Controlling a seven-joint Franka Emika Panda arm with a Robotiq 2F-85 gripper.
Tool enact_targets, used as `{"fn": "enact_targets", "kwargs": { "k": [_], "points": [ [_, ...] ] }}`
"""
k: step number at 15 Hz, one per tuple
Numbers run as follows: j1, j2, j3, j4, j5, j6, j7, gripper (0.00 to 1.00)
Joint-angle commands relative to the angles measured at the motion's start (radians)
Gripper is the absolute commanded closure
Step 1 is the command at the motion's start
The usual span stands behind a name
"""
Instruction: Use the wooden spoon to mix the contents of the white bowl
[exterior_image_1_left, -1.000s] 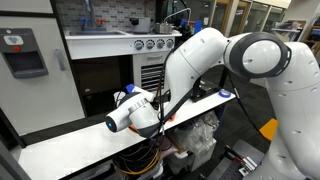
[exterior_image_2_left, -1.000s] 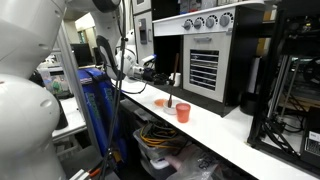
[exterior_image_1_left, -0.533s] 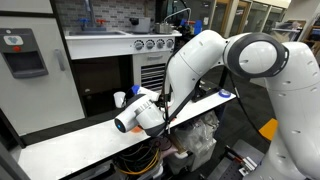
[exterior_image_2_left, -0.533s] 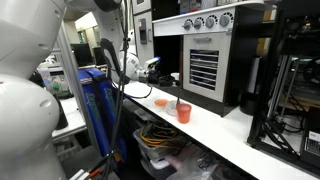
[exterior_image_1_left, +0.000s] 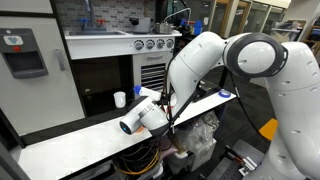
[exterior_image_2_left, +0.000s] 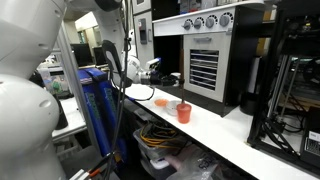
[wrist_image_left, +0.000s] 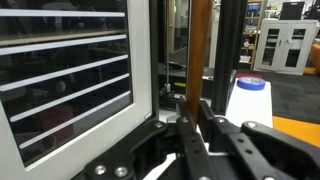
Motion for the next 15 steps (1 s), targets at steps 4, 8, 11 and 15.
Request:
{"fn": "enact_targets", "kwargs": {
  "k": [4, 8, 11, 15],
  "points": [
    [-0.005, -0.012, 0.026, -0.023, -0.01, 0.007, -0.003, 0.97],
    [-0.002, -0.01, 0.043, -0.026, 0.0, 0.014, 0.002, 0.97],
    [-0.003, -0.01, 0.053, -0.024, 0.012, 0.018, 0.01, 0.97],
    [-0.008, -0.009, 0.066, -0.02, 0.037, 0.035, 0.036, 0.97]
  ]
}}
